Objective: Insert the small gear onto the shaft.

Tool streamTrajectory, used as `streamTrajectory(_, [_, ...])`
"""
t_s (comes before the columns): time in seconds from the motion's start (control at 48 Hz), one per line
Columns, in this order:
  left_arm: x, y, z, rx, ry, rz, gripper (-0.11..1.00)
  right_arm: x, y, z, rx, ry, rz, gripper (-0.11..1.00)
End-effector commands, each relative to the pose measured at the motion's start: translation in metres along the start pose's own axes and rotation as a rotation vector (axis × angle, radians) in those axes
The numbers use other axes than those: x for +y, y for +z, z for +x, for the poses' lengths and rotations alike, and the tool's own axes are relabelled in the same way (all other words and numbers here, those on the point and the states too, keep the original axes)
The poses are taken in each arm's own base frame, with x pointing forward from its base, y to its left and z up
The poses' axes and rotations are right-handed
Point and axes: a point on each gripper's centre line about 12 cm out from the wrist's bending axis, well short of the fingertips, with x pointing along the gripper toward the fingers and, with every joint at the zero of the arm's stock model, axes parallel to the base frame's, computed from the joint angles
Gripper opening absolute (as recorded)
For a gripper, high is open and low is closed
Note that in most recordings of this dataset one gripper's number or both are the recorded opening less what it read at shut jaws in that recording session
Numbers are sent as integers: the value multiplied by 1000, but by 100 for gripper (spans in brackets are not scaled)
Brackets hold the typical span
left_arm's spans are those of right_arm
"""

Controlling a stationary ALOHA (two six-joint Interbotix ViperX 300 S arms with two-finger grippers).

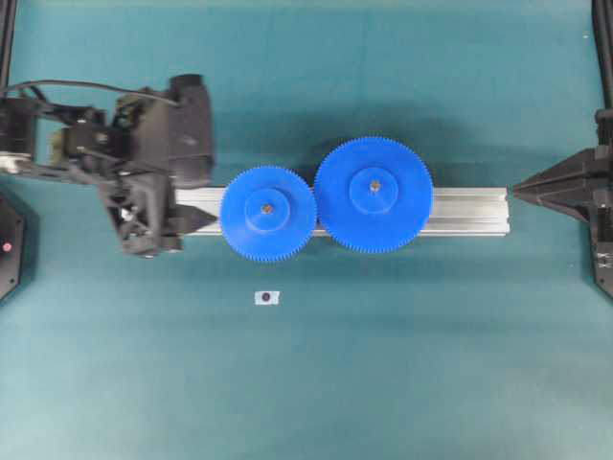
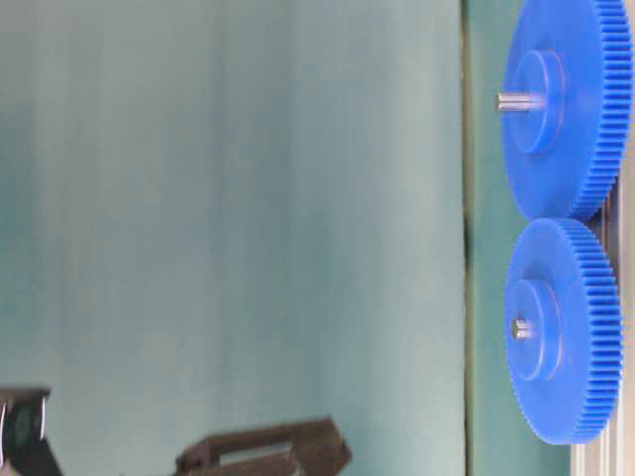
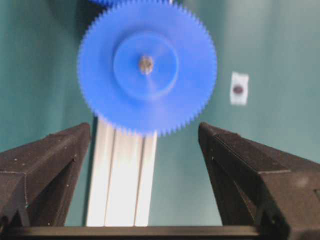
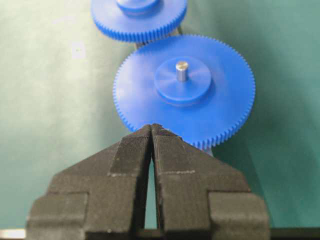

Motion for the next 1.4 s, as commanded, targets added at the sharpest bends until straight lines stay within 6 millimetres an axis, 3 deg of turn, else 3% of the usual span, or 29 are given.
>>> streamTrajectory(0.0, [-1,3,-16,-57,-2,2,86,0,5,-1,-15,0,8,8])
streamTrajectory(0.5, [-7,-20,-39,-149,-23,15,86,0,5,-3,-25,1,8,8])
streamTrajectory(1.041, [-6,-48,-78,-349,-32,-11,86,0,5,-4,-31,2,8,8])
streamTrajectory(1.374, [-6,-59,-83,-382,-36,-11,86,0,4,-4,-32,2,8,8])
